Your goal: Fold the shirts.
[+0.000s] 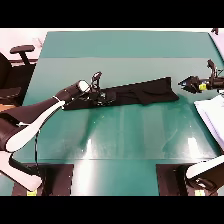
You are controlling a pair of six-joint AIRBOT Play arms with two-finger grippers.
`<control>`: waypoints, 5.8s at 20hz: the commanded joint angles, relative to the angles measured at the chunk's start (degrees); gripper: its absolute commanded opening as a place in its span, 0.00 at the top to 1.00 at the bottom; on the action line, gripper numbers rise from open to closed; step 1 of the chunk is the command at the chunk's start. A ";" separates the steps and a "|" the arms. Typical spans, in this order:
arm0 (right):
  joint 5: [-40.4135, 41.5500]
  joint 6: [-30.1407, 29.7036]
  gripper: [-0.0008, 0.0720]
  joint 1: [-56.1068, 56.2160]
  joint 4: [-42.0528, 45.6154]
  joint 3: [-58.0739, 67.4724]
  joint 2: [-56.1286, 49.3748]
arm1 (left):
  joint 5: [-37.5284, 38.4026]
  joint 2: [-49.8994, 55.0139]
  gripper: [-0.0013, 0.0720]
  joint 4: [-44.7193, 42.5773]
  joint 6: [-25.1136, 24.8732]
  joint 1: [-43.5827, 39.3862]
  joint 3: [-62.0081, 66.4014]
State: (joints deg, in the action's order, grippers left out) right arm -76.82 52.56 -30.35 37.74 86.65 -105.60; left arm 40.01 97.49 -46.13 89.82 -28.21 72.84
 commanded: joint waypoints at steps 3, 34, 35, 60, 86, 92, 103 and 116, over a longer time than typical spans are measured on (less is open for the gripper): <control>-0.39 -0.59 0.07 0.02 0.02 0.02 -0.74 | -0.13 0.24 0.96 -6.64 4.24 -0.85 0.00; -8.83 0.57 0.96 27.17 -23.04 12.35 -0.70 | 0.02 0.24 0.96 -7.69 5.75 -0.85 0.02; -6.97 0.63 0.96 29.44 -23.06 12.35 0.79 | 0.04 0.24 0.96 -7.74 5.73 -0.85 0.00; 17.35 4.83 0.96 55.67 -26.12 12.37 9.18 | 3.48 0.11 0.95 -7.61 1.64 -0.44 0.02; 15.34 3.32 0.96 47.52 -26.05 12.37 9.90 | 19.80 -17.86 0.95 -15.32 -18.18 23.93 0.09; 17.57 4.04 0.96 49.92 -25.46 16.85 9.81 | 20.96 -19.58 0.95 -16.46 -17.70 34.77 0.07; 30.82 7.67 0.96 64.63 -24.57 16.96 -2.71 | 20.50 -28.06 0.95 -14.40 -18.32 38.73 0.09; 36.87 15.04 0.96 75.12 -24.63 30.12 -15.58 | 20.46 -28.61 0.95 -12.24 -18.38 38.73 0.07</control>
State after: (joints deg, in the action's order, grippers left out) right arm -41.45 66.13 42.78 13.02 116.88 -120.20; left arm 60.53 68.93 -59.24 71.46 10.52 72.86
